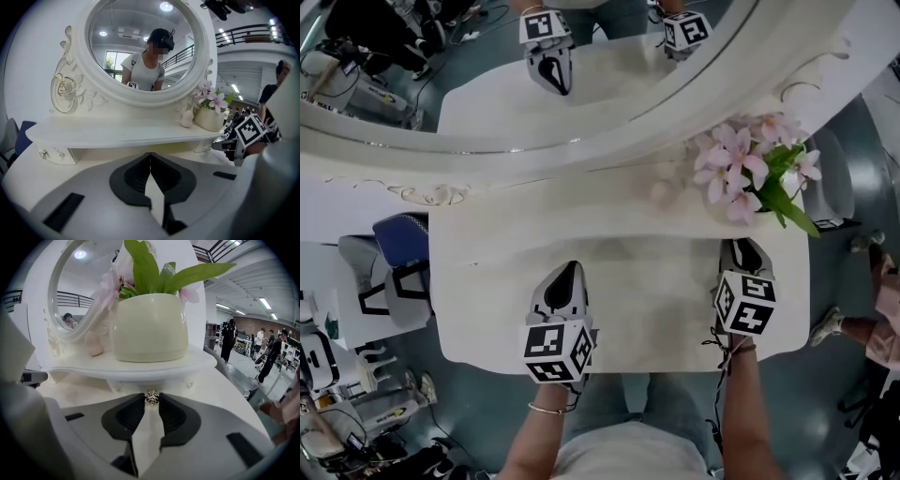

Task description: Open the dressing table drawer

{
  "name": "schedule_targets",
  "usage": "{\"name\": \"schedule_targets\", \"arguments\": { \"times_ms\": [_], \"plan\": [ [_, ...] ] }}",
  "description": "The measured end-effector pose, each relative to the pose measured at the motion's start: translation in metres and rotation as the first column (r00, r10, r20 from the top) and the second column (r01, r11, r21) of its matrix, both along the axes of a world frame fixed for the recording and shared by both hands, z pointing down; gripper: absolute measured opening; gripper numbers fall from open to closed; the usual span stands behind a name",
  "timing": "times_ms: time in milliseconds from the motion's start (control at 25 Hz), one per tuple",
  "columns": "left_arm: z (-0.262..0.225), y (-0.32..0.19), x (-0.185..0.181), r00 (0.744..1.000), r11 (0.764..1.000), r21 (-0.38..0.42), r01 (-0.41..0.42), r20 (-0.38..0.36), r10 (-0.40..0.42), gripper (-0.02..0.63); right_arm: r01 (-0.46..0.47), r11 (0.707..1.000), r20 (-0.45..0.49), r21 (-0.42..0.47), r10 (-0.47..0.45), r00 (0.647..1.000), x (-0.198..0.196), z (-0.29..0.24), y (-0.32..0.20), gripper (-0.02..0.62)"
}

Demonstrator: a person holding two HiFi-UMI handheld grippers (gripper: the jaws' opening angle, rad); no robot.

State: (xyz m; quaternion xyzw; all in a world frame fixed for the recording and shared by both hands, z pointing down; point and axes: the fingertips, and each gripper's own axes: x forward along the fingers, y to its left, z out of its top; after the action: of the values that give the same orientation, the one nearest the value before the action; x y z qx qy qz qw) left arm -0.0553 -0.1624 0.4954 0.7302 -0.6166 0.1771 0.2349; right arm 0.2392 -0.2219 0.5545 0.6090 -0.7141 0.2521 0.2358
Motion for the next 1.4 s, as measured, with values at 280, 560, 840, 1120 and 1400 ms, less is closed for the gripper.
{"name": "schedule_targets", "arguments": {
  "times_ms": [280, 560, 840, 1120, 1400],
  "plan": [
    [0.000, 0.003, -0.001, 1.000, 1.000, 0.002, 0.007, 0.003, -0.007, 0.018, 0.004, 1.000, -0.002, 0.003, -0.004, 1.000, 0.000, 0.001, 0.001, 0.101],
    [0.000, 0.005, -0.001, 1.000, 1.000, -0.001, 0.013, 0.003, -0.013, 0.018, 0.011, 1.000, -0.007, 0.002, -0.011, 1.000, 0.000, 0.000, 0.001, 0.100],
    [0.001, 0.006, 0.000, 1.000, 1.000, -0.004, 0.015, 0.003, -0.015, 0.018, 0.011, 1.000, -0.014, 0.003, -0.011, 1.000, 0.002, 0.000, 0.005, 0.100],
    [0.000, 0.006, 0.004, 1.000, 1.000, -0.004, 0.007, 0.000, -0.007, 0.018, 0.008, 1.000, -0.010, 0.001, -0.008, 1.000, 0.003, 0.000, 0.011, 0.098],
    [0.001, 0.009, 0.006, 1.000, 1.000, -0.007, 0.001, -0.001, -0.001, 0.018, 0.009, 1.000, -0.008, -0.003, -0.009, 1.000, 0.004, 0.000, 0.018, 0.100]
  ]
}}
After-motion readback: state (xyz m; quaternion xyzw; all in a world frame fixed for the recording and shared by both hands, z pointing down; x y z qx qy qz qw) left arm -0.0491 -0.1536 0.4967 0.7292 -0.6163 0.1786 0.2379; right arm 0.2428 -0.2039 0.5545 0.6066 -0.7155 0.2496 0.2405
